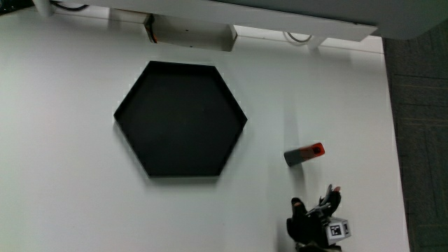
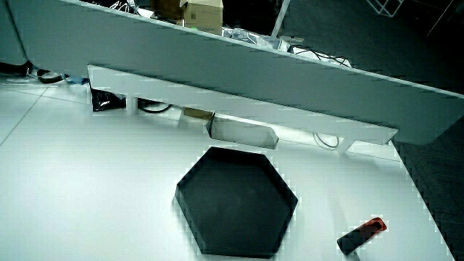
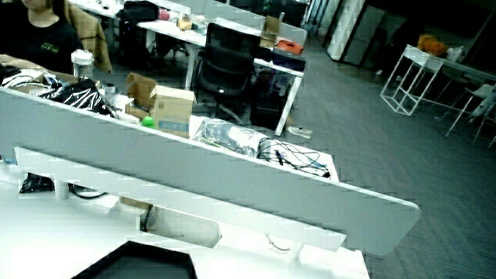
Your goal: Pick disinfectant from desk
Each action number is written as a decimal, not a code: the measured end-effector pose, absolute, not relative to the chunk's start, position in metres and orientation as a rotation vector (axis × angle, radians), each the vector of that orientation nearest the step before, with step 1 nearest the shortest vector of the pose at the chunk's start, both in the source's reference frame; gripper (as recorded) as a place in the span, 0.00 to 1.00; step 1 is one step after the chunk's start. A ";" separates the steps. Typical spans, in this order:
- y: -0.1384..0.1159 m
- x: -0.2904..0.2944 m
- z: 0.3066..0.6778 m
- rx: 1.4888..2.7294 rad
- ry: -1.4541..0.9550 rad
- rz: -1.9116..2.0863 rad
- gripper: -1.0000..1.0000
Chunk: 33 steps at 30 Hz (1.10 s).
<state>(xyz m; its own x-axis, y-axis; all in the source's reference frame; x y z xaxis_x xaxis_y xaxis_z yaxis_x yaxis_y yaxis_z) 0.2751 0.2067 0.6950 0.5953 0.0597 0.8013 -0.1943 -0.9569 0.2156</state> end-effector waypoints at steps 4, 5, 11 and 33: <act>0.197 0.285 0.687 2.579 -0.075 1.289 0.50; 0.195 0.287 0.685 2.605 -0.110 1.312 0.50; 0.190 0.291 0.688 2.601 -0.047 1.334 0.50; 0.180 0.291 0.677 2.804 0.257 0.722 0.94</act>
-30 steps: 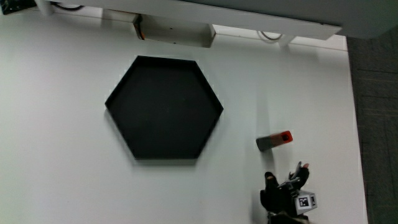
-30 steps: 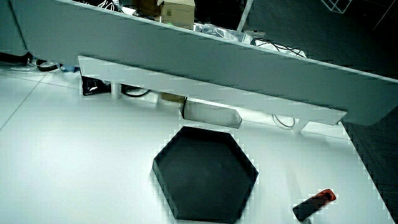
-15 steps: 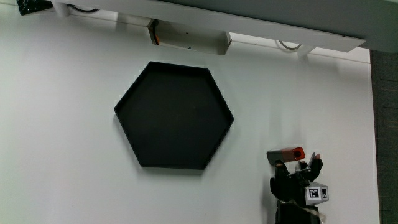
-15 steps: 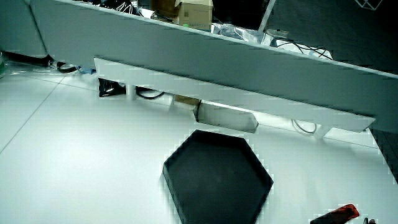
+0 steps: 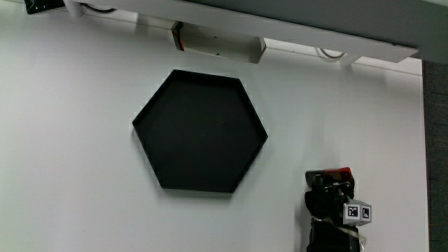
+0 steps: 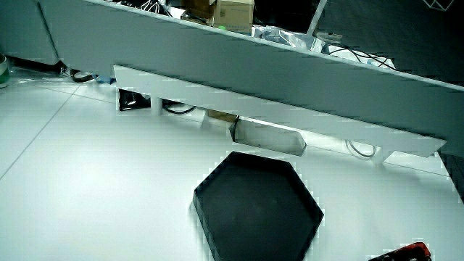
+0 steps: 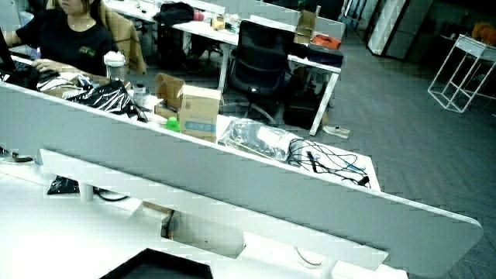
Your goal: Pick disinfectant from desk
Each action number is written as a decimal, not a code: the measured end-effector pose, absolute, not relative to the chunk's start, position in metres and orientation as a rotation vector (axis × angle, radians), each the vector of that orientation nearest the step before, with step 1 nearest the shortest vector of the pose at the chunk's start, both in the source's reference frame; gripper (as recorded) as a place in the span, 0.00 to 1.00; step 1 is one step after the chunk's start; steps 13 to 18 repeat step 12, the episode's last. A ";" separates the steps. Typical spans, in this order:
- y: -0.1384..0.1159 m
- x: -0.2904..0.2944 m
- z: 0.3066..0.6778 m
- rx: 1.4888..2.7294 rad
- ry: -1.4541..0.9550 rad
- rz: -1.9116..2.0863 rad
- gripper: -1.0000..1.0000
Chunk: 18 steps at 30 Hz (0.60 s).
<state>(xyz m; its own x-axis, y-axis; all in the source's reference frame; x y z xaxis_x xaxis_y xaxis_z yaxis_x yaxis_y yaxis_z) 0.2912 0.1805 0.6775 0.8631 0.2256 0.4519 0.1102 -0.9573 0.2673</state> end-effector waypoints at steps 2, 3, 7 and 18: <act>0.183 0.292 0.674 2.807 0.267 0.729 1.00; 0.185 0.293 0.676 2.810 0.264 0.722 1.00; 0.186 0.293 0.669 2.835 0.235 0.744 1.00; 0.179 0.292 0.661 2.906 0.176 0.755 1.00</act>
